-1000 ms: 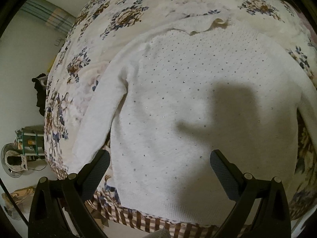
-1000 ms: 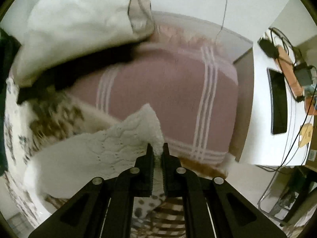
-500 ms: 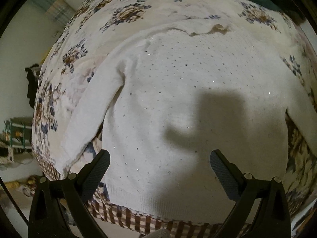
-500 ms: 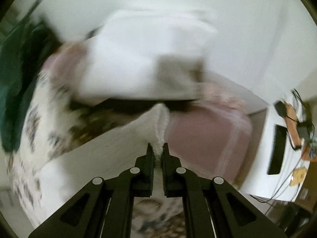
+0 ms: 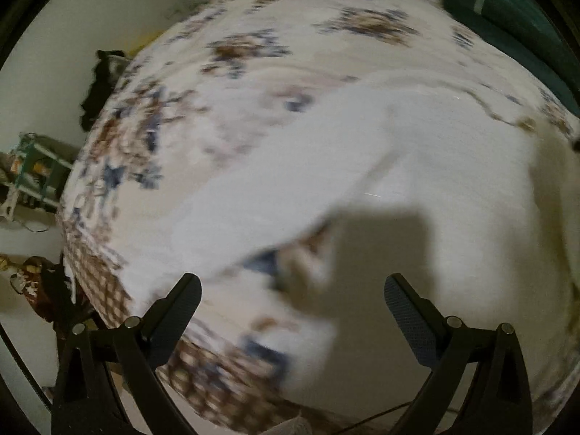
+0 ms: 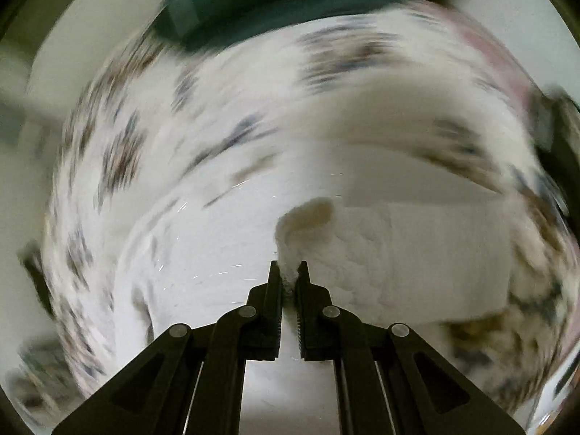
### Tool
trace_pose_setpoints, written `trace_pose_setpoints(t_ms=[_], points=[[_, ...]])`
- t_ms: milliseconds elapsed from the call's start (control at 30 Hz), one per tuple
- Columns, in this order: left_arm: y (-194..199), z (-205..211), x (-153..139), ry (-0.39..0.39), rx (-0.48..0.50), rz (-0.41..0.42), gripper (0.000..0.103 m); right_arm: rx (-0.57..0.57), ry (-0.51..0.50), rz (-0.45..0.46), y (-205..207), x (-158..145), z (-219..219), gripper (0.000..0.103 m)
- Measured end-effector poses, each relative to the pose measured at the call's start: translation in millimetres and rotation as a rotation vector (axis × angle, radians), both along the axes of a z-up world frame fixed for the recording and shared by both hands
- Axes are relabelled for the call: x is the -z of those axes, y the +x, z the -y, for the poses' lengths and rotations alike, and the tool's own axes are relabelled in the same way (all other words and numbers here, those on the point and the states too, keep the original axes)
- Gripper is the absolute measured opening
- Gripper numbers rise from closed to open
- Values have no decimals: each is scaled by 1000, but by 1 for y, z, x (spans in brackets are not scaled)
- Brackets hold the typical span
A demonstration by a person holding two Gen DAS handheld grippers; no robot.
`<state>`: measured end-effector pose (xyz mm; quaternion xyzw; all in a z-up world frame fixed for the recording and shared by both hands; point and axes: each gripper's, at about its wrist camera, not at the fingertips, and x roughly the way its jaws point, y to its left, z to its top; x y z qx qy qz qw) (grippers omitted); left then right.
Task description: Fold small clothes
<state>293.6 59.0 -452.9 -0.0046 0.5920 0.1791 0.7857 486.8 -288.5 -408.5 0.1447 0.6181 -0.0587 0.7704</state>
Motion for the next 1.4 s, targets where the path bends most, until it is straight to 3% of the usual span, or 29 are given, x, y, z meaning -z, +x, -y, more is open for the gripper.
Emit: trace_pose_setpoints(t_ms=[100,200,333,400,467,567,633,667,767,900,967,1033,1067,1100,1267,1400], points=[[-9,-50,12,32,-36,17,103,-179,-89,-59,29,56,-114,6],[-12,-94,24,13,-76,39,103,-363,-179,-74,36,94,-212,6],[-13,-144,38,1,-132,62,103,-474,-279,-92,31,124,-286,6],[-15,-161,44,-17,-156,60,103,-486,-334,-109,28,137,-294,7],[-21,-179,45,-55,-181,55,103,-470,-312,-121,24,135,-287,9],[-40,-210,45,-117,-232,52,103,-396,-86,-116,19,108,-261,28],[-54,-228,47,-159,-281,41,103,-306,46,-85,0,83,-232,56],[-64,-240,50,-191,-319,34,103,-276,86,-73,-10,74,-219,60],[-82,-267,67,-303,-418,25,103,-190,106,-87,-50,66,-180,62],[-82,-277,105,-432,-466,5,102,-100,90,-139,-93,85,-138,62],[-77,-269,125,-468,-463,-30,89,-74,86,-174,-109,104,-118,62],[-70,-257,121,-401,-427,-8,68,-52,72,-223,-125,118,-105,62],[-68,-254,116,-389,-404,6,33,-45,70,-232,-131,122,-103,62],[-63,-251,109,-377,-374,12,9,-40,69,-244,-138,125,-101,62],[-37,-274,56,-352,-343,155,7,-64,41,-241,-150,126,-105,62],[-4,-318,29,-301,-337,251,7,-68,53,-165,-125,117,-118,62]])
